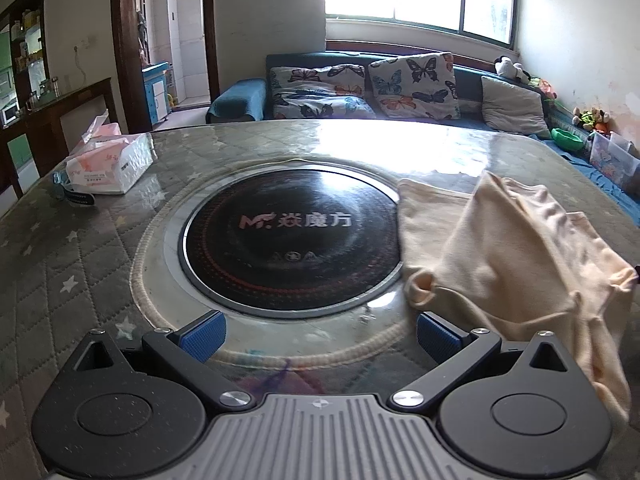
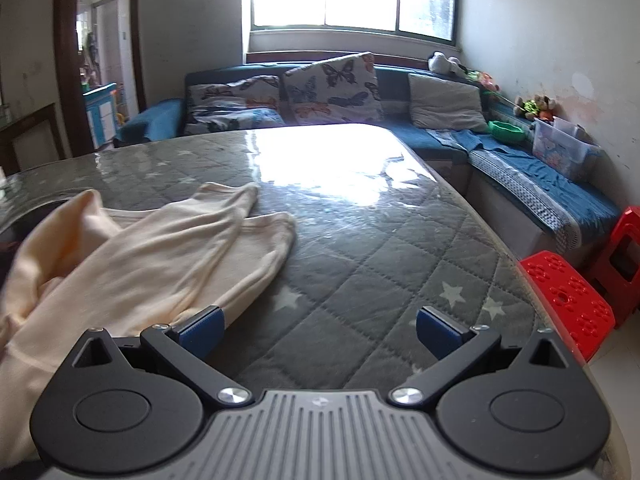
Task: Fold clothes
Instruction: 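Move both grippers toward the crumpled cream sweatshirt on the table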
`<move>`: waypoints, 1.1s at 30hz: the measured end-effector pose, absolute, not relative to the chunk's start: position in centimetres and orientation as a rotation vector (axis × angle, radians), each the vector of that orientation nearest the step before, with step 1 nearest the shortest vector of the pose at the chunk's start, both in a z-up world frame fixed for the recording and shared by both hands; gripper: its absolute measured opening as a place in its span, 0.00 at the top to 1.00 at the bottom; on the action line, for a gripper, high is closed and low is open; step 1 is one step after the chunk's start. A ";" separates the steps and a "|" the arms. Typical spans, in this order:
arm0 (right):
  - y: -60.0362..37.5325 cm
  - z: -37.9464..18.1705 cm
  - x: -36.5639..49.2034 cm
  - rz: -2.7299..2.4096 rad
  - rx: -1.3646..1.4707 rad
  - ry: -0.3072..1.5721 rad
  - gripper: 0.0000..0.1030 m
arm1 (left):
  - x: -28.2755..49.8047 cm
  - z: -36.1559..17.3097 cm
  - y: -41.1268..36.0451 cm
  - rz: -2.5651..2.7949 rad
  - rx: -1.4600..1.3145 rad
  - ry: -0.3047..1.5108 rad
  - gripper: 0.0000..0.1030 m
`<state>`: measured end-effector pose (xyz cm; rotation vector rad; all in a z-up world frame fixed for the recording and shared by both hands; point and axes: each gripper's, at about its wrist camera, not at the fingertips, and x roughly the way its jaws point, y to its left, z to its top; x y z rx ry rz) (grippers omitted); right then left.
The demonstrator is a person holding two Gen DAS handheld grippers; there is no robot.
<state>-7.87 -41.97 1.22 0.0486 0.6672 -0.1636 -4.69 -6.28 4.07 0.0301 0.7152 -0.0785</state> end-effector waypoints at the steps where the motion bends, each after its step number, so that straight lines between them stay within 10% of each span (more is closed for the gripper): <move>1: -41.7 1.4 -8.4 -0.152 0.048 0.661 0.00 | -4.9 4.1 -6.5 -0.084 0.029 0.715 0.00; 33: -34.1 3.0 -13.1 0.094 -0.020 0.623 0.00 | -6.9 5.1 -10.6 -0.186 0.032 0.721 0.00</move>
